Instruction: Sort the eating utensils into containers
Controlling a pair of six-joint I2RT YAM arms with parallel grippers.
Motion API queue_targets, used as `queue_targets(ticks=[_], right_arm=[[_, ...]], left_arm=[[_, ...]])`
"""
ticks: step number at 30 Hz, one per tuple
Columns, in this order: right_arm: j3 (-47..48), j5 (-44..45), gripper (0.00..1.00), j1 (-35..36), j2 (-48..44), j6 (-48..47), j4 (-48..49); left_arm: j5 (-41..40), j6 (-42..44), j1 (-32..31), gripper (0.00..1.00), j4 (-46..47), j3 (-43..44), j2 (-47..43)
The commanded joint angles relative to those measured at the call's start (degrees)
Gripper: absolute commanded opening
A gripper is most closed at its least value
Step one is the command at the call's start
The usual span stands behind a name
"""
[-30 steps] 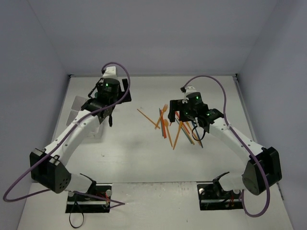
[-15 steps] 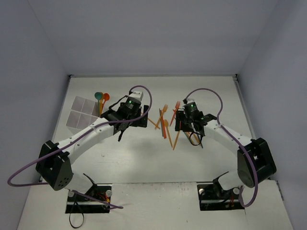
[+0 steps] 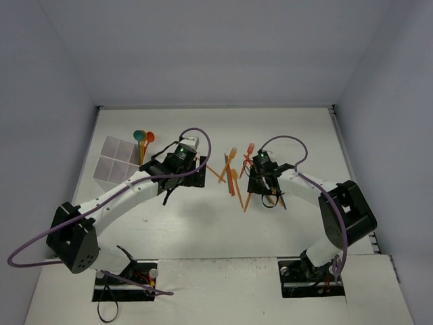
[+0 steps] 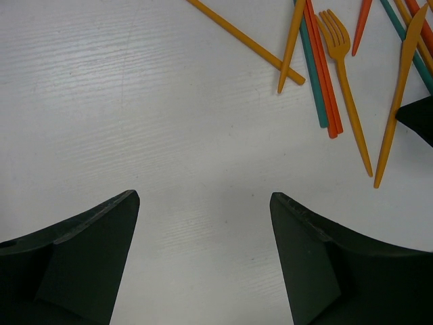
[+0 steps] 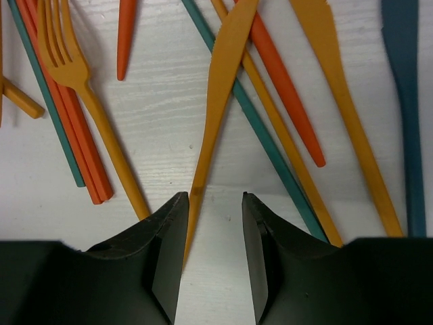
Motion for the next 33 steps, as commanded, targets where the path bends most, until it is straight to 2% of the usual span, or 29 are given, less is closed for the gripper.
queue_targets(ticks=[1, 6, 10, 14, 17, 23, 27, 33], right_arm=[[1.7, 3.0, 0.34, 1.6, 2.4, 3.7, 1.8], [1.9, 4.6, 0.28, 2.0, 6.0, 6.9, 2.0], [1.2, 7.4, 0.10, 2.0, 5.4, 8.0, 1.9], [1.4, 9.5, 0.00, 2.0, 2.0, 5.6, 1.9], [3.2, 9.2, 0.00, 2.4, -3.1, 1.4, 2.0], [8.5, 5.6, 0.00, 6.7, -15.5, -13.3, 2.1], [11.7, -3.0, 0.00, 9.0, -19.0, -18.6, 2.5], [15.4, -9.0, 0.00, 11.3, -20.9, -21.7, 3.3]], left_arm=[[0.0, -0.6, 0.2, 0.75, -0.2, 0.4, -4.0], [-0.1, -0.1, 0.1, 0.76, -1.2, -0.2, -5.8], [-0.1, 0.1, 0.2, 0.75, -2.1, -0.4, -7.2], [1.3, 0.5, 0.2, 0.75, -2.4, 0.2, -8.8], [3.6, 1.4, 0.2, 0.75, -2.2, 2.7, -9.2], [11.6, 2.9, 0.4, 0.75, 0.9, 8.9, -9.2], [17.4, 0.5, 0.9, 0.75, 8.0, 12.5, -8.5], [23.1, -2.5, 1.0, 0.75, 14.1, 16.8, -5.3]])
